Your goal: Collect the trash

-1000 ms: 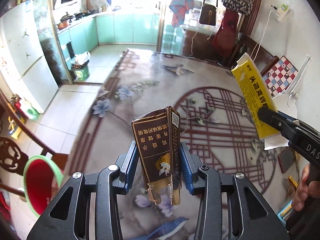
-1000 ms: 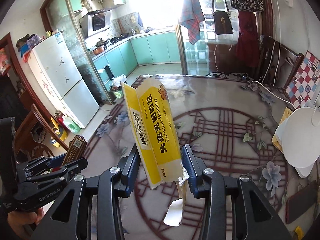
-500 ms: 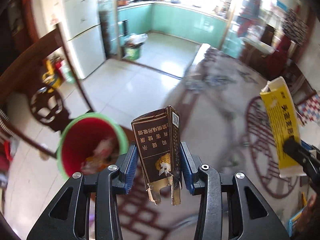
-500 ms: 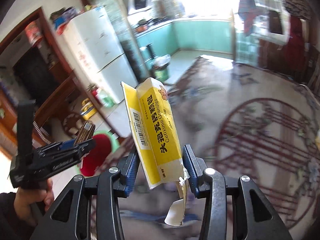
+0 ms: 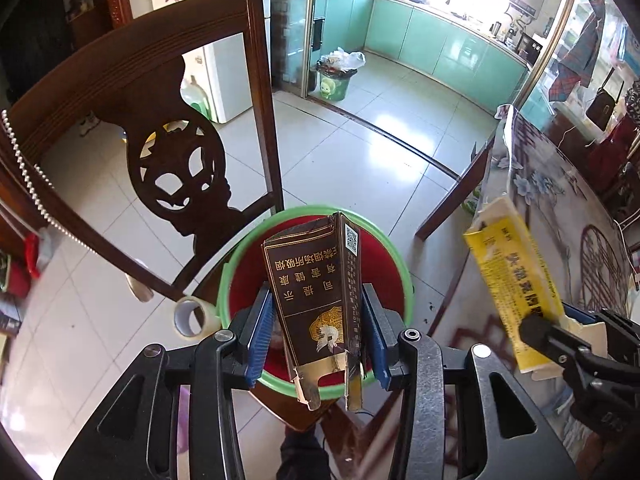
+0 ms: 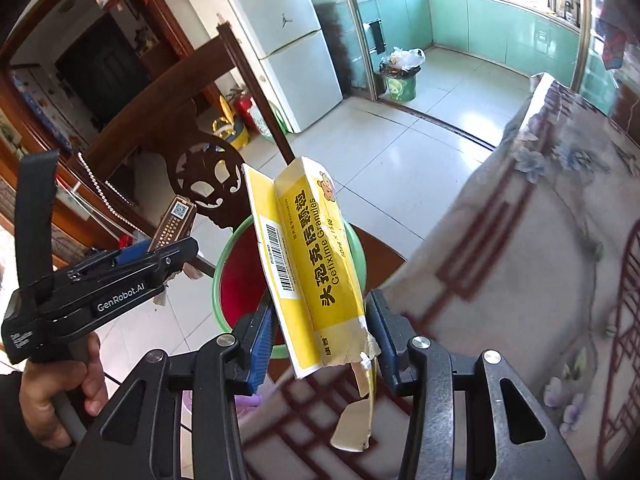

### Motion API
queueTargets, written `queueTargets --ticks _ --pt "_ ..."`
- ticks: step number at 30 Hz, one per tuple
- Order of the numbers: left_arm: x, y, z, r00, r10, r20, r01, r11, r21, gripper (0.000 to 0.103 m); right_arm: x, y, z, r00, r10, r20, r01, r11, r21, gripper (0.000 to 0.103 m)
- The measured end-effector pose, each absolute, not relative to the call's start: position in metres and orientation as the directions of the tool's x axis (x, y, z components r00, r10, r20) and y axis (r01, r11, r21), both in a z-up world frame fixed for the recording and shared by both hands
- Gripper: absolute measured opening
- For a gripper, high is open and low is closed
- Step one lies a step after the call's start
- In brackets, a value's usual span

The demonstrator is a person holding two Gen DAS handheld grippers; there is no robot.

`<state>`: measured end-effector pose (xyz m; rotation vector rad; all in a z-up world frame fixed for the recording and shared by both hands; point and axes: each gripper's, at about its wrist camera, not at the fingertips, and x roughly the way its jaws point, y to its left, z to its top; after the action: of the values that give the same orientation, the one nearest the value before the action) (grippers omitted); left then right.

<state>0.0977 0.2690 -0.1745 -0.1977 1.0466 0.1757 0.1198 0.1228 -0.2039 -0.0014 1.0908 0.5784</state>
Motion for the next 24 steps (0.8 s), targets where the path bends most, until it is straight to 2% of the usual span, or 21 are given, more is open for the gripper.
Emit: queueTargets --ticks 4,7,11,16,21,24 --pt "0.107 0.286 -0.179 0.486 0.034 -0.873 -0.205 0.976 -0.077 0.046 0.131 0.151 -0.211 0.323 0.427 -0.844 -0.443 0.857 0.264 0.049" --pt "0.112 0.294 -0.178 0.496 0.032 -0.867 -0.197 0.977 -0.077 0.08 0.136 0.164 -0.215 0.306 0.444 -0.842 -0.44 0.85 0.288 0.052" --pt "0.115 0.302 -0.172 0.516 0.044 -0.855 -0.185 0.981 -0.061 0.083 0.14 0.171 -0.216 0.31 0.435 -0.845 -0.428 0.858 0.285 0.07" --pt "0.115 0.303 -0.147 0.579 0.037 -0.814 -0.171 0.982 -0.077 0.083 0.135 0.159 -0.181 0.442 0.357 -0.823 -0.38 0.906 0.189 0.074" --pt "0.115 0.284 -0.1 0.689 0.013 -0.725 -0.115 0.989 -0.092 0.088 0.126 0.127 -0.115 0.645 0.254 -0.72 -0.27 0.958 0.097 0.075" --pt "0.114 0.27 -0.074 0.744 -0.017 -0.667 -0.078 0.991 -0.112 0.097 0.119 0.11 -0.08 0.723 0.19 -0.664 -0.201 0.978 0.06 0.08"
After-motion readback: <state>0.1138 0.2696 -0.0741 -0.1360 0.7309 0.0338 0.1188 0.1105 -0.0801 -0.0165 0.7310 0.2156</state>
